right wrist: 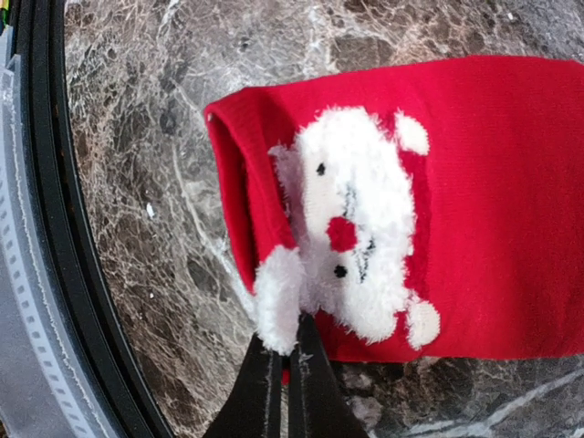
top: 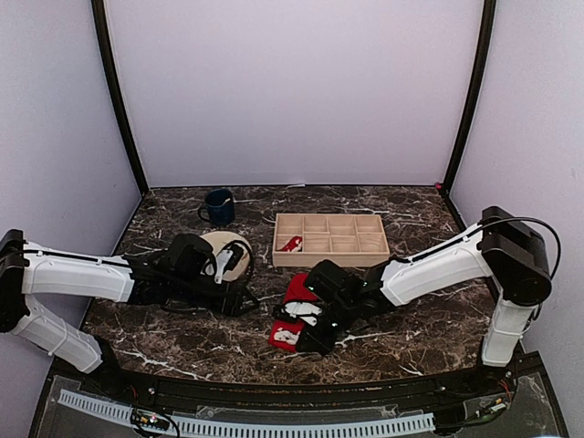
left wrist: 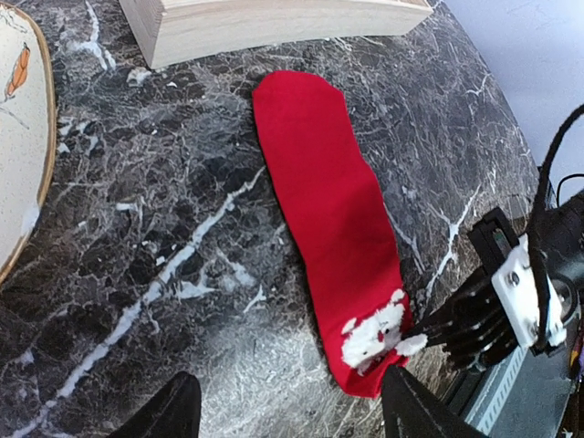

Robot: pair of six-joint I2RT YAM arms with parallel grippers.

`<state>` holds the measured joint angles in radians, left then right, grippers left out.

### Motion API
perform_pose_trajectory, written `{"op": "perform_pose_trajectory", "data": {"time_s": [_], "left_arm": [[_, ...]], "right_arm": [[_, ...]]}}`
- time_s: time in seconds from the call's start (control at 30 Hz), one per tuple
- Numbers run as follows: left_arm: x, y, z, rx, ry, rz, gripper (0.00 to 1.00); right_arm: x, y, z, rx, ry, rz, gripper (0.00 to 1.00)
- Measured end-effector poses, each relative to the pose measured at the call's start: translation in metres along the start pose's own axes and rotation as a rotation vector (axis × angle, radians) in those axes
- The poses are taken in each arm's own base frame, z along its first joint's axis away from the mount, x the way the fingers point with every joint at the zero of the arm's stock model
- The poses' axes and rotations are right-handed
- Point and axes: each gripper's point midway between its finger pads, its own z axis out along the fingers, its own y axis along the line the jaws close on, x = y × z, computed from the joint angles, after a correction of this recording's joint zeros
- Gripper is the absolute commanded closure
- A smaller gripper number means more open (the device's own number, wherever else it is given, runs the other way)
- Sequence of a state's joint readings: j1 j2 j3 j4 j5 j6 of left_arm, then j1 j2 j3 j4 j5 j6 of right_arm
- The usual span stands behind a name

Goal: Roll the socks
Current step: Pick up the sock from the center of the board.

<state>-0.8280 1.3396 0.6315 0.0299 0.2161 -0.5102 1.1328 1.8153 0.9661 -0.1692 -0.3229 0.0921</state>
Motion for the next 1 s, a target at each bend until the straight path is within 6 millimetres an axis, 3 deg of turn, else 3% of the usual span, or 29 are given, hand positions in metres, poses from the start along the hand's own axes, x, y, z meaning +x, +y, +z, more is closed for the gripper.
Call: {"op": "perform_pose_trajectory", "data": {"time_s": [0.27, 0.57, 0.83, 1.0], "left_arm": [[0.016, -0.023, -0.003, 0.066, 0.043, 0.05, 0.32], [0.051, -0.049, -0.001, 0.078, 0.117, 0.209, 0.34], [0.062, -0.054, 0.0, 0.041, 0.116, 0.332, 0.4], [0.067, -0.069, 0.005, 0.026, 0.118, 0.464, 0.42]], "right_arm": [[-0.002, 0.001, 0.0, -0.163, 0.019, 0.113, 1.0], [0.004, 0.006, -0.002, -0.279, 0.054, 0.233, 1.0], [0.0, 0.005, -0.005, -0.324, 0.069, 0.319, 1.0], [-0.002, 0.003, -0.005, -0.347, 0.081, 0.365, 1.0]]}}
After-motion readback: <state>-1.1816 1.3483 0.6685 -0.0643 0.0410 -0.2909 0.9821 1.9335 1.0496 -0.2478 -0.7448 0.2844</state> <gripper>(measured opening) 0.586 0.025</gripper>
